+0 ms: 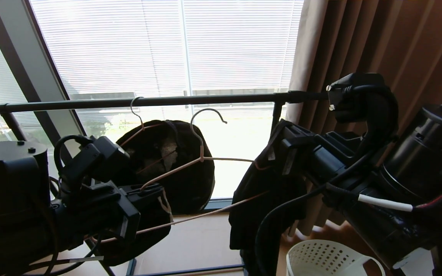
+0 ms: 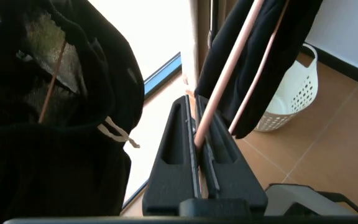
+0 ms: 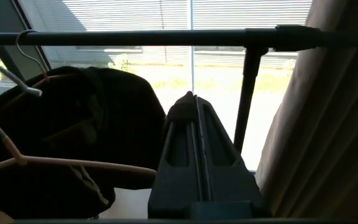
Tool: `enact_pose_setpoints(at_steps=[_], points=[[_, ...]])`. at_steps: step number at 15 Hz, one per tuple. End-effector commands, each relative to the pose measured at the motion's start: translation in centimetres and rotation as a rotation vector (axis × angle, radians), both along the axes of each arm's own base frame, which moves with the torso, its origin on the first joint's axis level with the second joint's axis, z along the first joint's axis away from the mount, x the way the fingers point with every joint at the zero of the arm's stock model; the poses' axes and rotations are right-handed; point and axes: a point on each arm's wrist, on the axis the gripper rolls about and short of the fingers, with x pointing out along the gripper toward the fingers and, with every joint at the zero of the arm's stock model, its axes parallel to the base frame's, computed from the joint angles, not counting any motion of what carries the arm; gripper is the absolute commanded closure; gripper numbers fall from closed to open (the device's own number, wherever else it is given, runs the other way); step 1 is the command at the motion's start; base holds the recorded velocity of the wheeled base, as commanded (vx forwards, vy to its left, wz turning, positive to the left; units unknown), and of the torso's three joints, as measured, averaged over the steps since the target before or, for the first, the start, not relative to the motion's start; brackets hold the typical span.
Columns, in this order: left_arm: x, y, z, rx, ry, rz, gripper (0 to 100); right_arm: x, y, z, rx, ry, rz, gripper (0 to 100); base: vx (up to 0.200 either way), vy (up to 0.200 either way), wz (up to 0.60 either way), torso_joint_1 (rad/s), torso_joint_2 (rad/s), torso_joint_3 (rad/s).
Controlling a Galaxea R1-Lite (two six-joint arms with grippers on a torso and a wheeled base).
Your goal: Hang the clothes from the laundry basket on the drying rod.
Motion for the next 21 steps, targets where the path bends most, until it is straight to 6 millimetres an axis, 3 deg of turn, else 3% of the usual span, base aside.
enact_pose_setpoints(at_steps=[1, 3, 10, 13, 17, 21], points=[[0.2, -1.3, -0.6, 0.015, 0.025, -0.05, 100, -0.3, 1.9, -0.6, -0.018, 0.009, 0.043, 100, 0.0, 0.0, 0.0, 0.0, 0.0, 0.0], [0.0, -2.2, -0.8, 0.02, 0.033, -0.085, 100, -0.2, 2.5, -0.6, -0.019, 0.008, 0.05, 100, 0.0, 0.0, 0.0, 0.0, 0.0, 0.0], [0.5, -3.0, -1.8, 0.039, 0.07, -0.105, 100, -3.9, 6.4, -0.6, -0.064, -0.018, 0.204, 100, 0.0, 0.0, 0.0, 0.0, 0.0, 0.0], [0.6, -3.1, -2.3, 0.052, 0.089, -0.105, 100, -4.7, 7.1, -0.9, -0.079, -0.019, 0.236, 100, 0.0, 0.0, 0.0, 0.0, 0.0, 0.0], [0.5, -2.8, -2.3, 0.047, 0.089, -0.097, 100, -4.7, 6.7, -1.0, -0.081, -0.016, 0.225, 100, 0.0, 0.0, 0.0, 0.0, 0.0, 0.0], [-0.4, -2.1, -2.7, 0.045, 0.111, -0.089, 100, -1.5, 4.0, 1.0, -0.016, -0.044, 0.096, 100, 0.0, 0.0, 0.0, 0.0, 0.0, 0.0]])
